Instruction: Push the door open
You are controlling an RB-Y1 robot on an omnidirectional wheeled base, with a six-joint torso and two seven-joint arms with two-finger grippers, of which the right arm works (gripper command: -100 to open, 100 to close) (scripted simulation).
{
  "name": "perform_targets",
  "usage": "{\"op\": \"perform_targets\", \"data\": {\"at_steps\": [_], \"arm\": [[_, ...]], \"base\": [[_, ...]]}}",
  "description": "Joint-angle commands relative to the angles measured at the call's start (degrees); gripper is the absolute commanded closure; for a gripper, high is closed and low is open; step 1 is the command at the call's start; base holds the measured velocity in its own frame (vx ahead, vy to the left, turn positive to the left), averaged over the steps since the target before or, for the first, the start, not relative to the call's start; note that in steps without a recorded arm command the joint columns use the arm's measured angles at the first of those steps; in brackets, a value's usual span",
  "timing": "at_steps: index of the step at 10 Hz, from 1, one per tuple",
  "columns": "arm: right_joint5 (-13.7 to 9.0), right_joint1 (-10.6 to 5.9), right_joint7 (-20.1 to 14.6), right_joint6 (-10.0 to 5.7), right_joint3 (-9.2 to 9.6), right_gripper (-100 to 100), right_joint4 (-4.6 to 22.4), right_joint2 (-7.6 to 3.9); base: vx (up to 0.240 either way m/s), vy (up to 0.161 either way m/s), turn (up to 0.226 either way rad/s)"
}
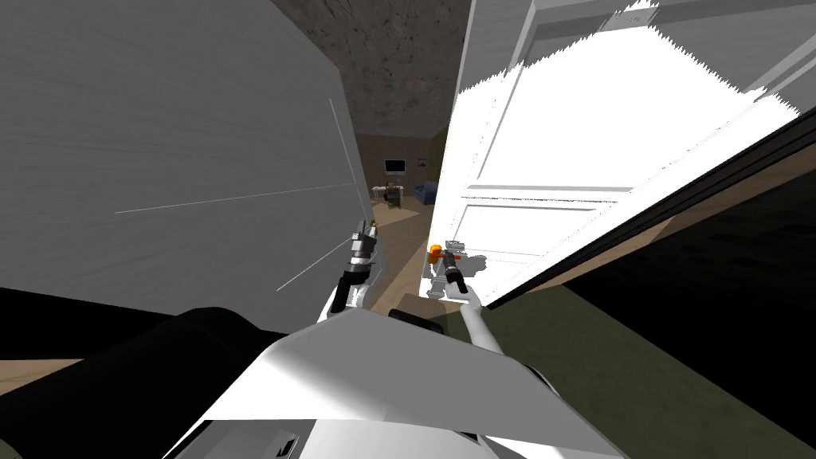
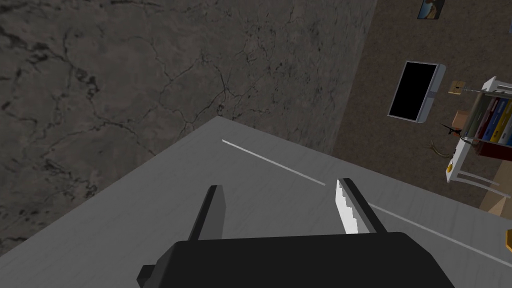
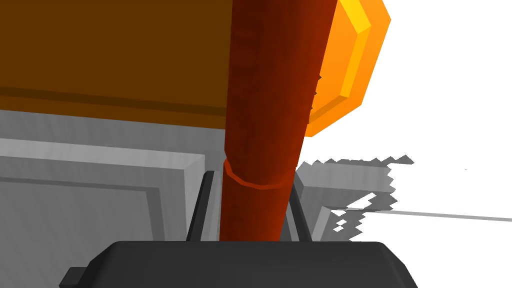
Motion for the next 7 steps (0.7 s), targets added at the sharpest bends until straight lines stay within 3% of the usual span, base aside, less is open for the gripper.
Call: {"op": "perform_targets", "data": {"at_steps": [1,3,7], "arm": [[-0.2,-0.33,0.5,-0.82,-1.76,100,0.4,-0.26],[-0.4,-0.54,0.9,-0.83,-3.27,100,0.7,-0.17],[-1.0,-0.95,1.6,-0.85,-6.32,100,1.2,0.45]], "base": [[0.120,0.107,-0.081],[0.116,0.102,-0.057],[0.140,0.160,-0.100]]}}
